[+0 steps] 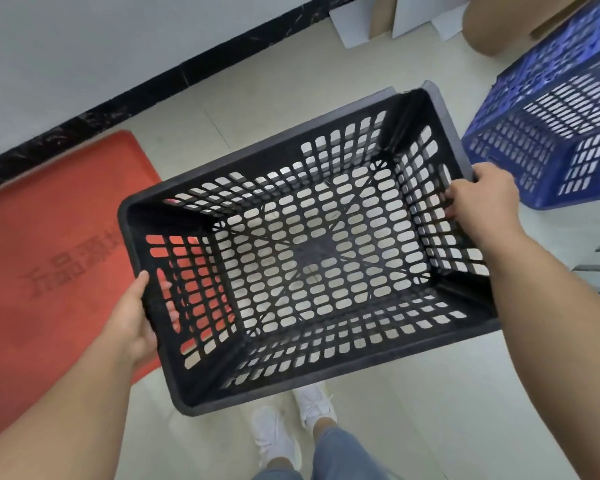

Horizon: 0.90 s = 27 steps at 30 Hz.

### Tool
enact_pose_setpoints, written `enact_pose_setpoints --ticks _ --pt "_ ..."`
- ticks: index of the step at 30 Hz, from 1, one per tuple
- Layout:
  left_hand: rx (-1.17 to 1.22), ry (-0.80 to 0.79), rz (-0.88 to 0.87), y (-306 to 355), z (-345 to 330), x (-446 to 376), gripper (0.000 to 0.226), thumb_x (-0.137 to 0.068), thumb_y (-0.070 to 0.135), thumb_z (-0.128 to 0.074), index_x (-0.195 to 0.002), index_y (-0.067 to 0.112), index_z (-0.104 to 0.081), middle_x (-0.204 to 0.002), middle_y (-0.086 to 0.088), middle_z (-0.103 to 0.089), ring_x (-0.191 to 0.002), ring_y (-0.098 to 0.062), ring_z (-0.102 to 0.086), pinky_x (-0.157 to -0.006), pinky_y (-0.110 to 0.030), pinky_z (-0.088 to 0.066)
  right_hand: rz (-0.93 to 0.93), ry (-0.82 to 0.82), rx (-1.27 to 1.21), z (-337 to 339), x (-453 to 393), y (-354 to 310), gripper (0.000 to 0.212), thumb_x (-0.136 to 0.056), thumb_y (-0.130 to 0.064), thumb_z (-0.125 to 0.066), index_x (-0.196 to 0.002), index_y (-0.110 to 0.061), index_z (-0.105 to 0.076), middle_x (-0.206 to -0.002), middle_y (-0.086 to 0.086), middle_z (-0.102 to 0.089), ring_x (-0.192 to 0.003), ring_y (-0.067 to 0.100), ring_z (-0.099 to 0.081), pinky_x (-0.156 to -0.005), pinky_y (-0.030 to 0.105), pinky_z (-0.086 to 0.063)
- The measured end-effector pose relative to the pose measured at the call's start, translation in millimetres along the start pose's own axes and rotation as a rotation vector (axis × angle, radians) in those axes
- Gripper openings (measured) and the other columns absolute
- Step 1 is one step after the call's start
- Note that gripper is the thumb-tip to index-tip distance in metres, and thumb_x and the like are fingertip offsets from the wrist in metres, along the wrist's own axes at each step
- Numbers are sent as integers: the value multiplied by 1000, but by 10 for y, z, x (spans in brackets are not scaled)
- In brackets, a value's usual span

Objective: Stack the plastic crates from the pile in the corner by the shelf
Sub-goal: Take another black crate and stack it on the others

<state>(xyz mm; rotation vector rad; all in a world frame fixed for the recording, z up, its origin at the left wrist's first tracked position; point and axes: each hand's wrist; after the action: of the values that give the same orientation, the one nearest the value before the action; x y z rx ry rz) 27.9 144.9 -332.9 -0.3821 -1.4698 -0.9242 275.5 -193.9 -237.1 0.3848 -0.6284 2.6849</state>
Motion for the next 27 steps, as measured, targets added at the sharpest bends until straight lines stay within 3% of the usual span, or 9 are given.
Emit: enact_pose_setpoints --ticks 2,7,10,12,16,20,23,27 --pt "35 -42 -5 107 102 174 45 -89 57 -42 -96 17 -60 -85 -6 -57 -74 -21 -54 -74 -39 -48 14 7 14 147 -42 -80 15 -67 -18 -45 -77 -11 -53 -86 19 -65 -81 40 -65 -74 53 -55" --pt "181 -116 -38 316 447 664 43 -90 54 -41 -89 14 -56 -75 -7 -55 -63 -20 -49 -67 -37 -43 28 -62 -48 416 49 -505 19 -62 -17 -44 -78 -15 -53 -87 15 -66 -82 38 -66 -75 55 -56" --pt "298 -72 -65 392 798 898 47 -91 53 -37 -84 11 -57 -67 -5 -52 -54 -18 -47 -62 -33 -40 62 -127 -97 397 291 -915 11 -69 -14 -46 -75 -21 -53 -87 16 -68 -77 36 -68 -77 53 -56" --pt "345 -12 -88 420 1136 994 48 -92 50 -35 -85 9 -58 -65 -4 -50 -52 -17 -45 -61 -31 -39 83 -172 -127 273 483 -1161 10 -73 -15 -46 -77 -16 -55 -83 18 -69 -74 34 -67 -78 49 -56" --pt "393 108 -146 450 1956 1007 43 -94 44 -33 -85 10 -56 -57 -2 -52 -43 -15 -47 -59 -32 -38 89 -329 -121 -273 906 -1520 21 -78 -8 -49 -93 -4 -64 -78 17 -69 -68 31 -61 -78 47 -54" --pt "408 216 -154 411 2835 777 42 -95 46 -31 -83 13 -55 -48 2 -54 -37 -12 -48 -56 -29 -37 189 -467 -41 -1048 1460 -1833 16 -92 -19 -51 -101 -8 -58 -89 15 -63 -76 31 -59 -73 38 -50" --pt "406 264 -154 367 3460 512 44 -95 48 -29 -83 14 -55 -44 4 -56 -35 -10 -50 -58 -28 -37 215 -541 -38 -1687 1857 -2011 15 -96 -23 -47 -104 -13 -54 -84 11 -60 -71 27 -55 -68 34 -42" --pt "417 303 -148 394 4132 137 44 -96 47 -27 -80 15 -54 -43 5 -55 -35 -9 -49 -60 -27 -35 176 -569 -121 -2503 2282 -2277 18 -95 -25 -47 -107 -14 -55 -82 11 -60 -68 27 -56 -65 33 -46"
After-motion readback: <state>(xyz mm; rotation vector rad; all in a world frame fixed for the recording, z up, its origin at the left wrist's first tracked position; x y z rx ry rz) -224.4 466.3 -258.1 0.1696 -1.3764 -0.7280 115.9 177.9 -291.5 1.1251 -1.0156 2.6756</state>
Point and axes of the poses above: each hand's wrist, its own x-axis away from the middle knuckle, its own z-axis out of the back of the hand, y = z × x
